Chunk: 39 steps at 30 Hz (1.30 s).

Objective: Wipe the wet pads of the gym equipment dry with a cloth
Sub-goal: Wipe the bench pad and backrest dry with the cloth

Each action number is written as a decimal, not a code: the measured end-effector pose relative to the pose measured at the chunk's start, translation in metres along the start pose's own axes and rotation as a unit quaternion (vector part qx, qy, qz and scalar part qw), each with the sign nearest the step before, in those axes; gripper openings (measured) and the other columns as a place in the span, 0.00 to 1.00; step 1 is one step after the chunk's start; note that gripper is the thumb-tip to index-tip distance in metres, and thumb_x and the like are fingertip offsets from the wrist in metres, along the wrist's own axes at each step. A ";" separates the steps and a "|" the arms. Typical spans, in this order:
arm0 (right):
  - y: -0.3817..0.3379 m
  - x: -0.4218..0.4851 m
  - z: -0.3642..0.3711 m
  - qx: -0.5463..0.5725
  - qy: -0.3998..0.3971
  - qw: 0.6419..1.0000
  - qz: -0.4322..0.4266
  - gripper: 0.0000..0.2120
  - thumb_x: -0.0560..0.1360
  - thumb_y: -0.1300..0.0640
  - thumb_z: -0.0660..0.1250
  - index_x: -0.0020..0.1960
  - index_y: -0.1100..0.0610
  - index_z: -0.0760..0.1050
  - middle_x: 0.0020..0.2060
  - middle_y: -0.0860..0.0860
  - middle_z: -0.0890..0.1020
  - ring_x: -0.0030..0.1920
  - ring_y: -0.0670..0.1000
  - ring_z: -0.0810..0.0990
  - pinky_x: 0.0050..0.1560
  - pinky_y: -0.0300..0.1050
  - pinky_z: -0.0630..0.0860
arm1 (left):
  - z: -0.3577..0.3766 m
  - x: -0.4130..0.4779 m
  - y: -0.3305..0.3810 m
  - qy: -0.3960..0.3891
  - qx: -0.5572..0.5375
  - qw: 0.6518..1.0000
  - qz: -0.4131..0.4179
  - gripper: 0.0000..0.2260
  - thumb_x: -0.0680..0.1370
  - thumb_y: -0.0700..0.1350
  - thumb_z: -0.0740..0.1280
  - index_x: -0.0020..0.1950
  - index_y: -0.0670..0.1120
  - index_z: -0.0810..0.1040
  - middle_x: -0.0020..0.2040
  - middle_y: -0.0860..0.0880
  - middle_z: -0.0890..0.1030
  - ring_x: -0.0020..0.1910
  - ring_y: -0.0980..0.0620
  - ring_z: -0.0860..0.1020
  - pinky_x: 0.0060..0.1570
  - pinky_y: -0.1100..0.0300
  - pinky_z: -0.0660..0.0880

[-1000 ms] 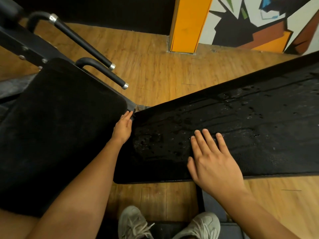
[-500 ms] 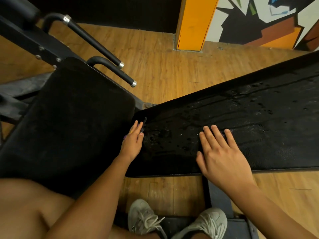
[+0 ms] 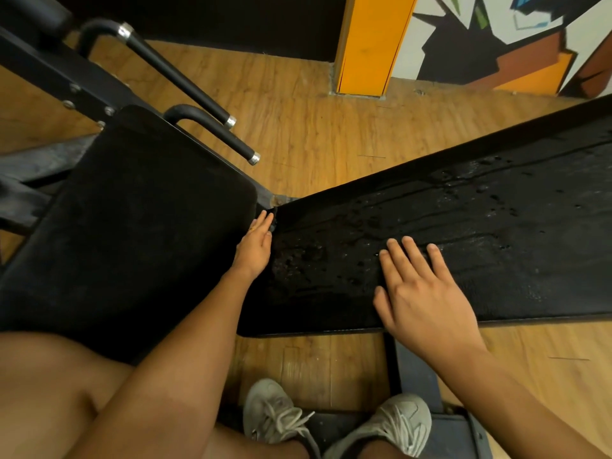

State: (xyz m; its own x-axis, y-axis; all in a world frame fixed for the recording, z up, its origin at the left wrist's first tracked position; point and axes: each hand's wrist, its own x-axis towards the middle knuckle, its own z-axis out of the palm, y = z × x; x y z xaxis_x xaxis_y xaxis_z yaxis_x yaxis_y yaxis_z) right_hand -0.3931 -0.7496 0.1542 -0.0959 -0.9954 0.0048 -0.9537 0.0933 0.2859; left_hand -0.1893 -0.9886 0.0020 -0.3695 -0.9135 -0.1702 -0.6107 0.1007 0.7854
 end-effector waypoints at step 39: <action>-0.004 0.000 -0.003 0.030 0.011 0.999 0.020 0.29 0.80 0.47 0.51 0.72 0.63 0.73 0.73 0.60 0.73 0.76 0.60 0.66 0.76 0.62 0.60 | 0.015 -0.070 0.007 0.017 0.009 1.000 -0.010 0.22 0.87 0.43 0.55 0.81 0.50 0.61 0.82 0.57 0.56 0.80 0.54 0.58 0.77 0.51 0.58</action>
State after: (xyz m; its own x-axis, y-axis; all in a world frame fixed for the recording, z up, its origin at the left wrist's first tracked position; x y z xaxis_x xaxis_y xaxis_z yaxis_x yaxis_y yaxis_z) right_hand -0.3885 -0.7499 0.1563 -0.1288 -0.9910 0.0370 -0.9646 0.1338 0.2270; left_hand -0.1785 -0.9177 0.0109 -0.3337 -0.9282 -0.1648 -0.6297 0.0893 0.7717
